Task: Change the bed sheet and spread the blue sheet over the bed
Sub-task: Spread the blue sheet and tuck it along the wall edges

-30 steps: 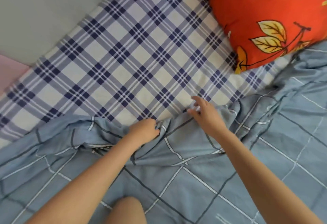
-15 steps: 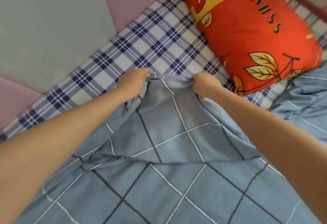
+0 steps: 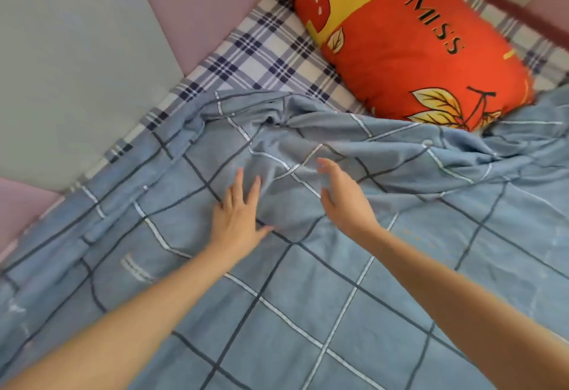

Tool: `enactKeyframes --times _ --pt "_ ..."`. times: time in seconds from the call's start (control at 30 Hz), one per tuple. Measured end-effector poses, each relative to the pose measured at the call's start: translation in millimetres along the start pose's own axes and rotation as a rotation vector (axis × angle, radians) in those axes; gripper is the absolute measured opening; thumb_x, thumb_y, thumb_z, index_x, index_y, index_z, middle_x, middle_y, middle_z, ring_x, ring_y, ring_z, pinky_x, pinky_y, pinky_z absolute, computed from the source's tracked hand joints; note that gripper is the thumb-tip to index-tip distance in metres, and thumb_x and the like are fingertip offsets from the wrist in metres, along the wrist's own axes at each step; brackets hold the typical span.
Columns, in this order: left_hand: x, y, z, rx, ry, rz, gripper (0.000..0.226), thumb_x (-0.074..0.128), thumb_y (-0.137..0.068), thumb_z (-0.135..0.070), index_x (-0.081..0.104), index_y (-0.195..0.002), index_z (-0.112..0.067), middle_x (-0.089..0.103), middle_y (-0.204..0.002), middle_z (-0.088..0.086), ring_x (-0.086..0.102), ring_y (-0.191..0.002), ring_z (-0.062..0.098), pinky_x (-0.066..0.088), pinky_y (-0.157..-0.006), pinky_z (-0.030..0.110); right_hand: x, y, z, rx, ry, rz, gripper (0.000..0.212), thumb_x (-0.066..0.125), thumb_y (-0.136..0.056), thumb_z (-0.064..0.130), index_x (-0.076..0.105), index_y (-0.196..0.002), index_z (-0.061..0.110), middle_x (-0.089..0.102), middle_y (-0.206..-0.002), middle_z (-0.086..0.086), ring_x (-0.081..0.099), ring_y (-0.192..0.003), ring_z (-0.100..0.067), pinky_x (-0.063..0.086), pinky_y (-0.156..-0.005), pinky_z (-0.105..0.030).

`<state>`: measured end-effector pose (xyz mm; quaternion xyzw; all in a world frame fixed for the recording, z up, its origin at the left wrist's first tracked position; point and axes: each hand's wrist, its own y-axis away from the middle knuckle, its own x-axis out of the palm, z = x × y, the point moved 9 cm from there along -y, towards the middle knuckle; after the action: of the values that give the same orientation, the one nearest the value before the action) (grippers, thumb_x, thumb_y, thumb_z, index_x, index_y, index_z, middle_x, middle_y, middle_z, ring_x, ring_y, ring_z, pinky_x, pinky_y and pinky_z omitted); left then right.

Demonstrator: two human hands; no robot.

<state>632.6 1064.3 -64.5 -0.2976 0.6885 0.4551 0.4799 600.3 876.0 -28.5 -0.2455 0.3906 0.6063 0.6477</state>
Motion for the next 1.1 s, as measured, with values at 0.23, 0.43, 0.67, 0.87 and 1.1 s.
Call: enactKeyframes --times 0.23,0.43,0.67,0.87,1.1 --pt "23.3 -43.7 -6.2 -0.094 0.07 -0.054 0.027 0.043 -0.094 -0.008 0.05 -0.119 -0.012 0.06 -0.117 0.014 0.055 -0.109 0.033 0.045 -0.08 0.04 36.3 137.3 -106.4 0.533 0.051 -0.24 0.065 0.057 -0.089 0.025 0.025 -0.145 0.014 0.02 -0.151 -0.011 0.013 -0.143 -0.023 0.006 -0.116 -0.048" --pt "-0.7 -98.3 20.0 -0.013 -0.056 -0.158 0.02 0.048 -0.09 -0.008 0.064 -0.101 -0.014 0.061 -0.108 0.008 0.046 -0.11 0.028 0.031 -0.088 0.044 43.2 103.6 -144.6 0.958 0.069 -0.193 0.076 0.043 -0.094 0.05 0.005 -0.153 0.021 -0.008 -0.16 -0.009 -0.006 -0.147 -0.028 -0.005 -0.112 -0.061" --pt "-7.1 -148.9 59.9 -0.184 0.144 0.102 0.144 0.067 -0.049 -0.081 -0.014 -0.149 -0.016 -0.026 -0.155 0.004 -0.02 -0.144 0.027 -0.005 -0.108 0.065 67.1 -95.8 -83.3 0.337 0.344 0.162 0.089 0.036 -0.08 0.078 0.012 -0.151 0.03 0.004 -0.159 -0.009 -0.006 -0.146 -0.03 -0.015 -0.109 -0.061" --pt "5.5 -214.7 65.5 -0.424 0.138 0.34 0.161 0.053 -0.036 -0.096 -0.041 -0.136 -0.011 -0.043 -0.147 0.005 -0.031 -0.139 0.031 -0.012 -0.102 0.071 57.5 -137.4 -71.1 0.199 0.385 -0.237 0.055 0.035 -0.081 0.052 0.068 -0.106 0.016 0.068 -0.107 -0.013 0.059 -0.105 -0.035 0.029 -0.097 -0.045" --pt "6.0 -221.4 60.7 -0.591 0.134 0.353 0.151 0.058 -0.051 -0.087 -0.04 -0.137 -0.01 -0.041 -0.148 0.006 -0.03 -0.139 0.032 -0.013 -0.102 0.07 65.6 -140.8 -46.7 -0.151 0.333 -0.157 0.036 0.044 -0.078 0.03 0.07 -0.094 0.012 0.07 -0.09 -0.013 0.064 -0.082 -0.036 0.05 -0.068 -0.036"
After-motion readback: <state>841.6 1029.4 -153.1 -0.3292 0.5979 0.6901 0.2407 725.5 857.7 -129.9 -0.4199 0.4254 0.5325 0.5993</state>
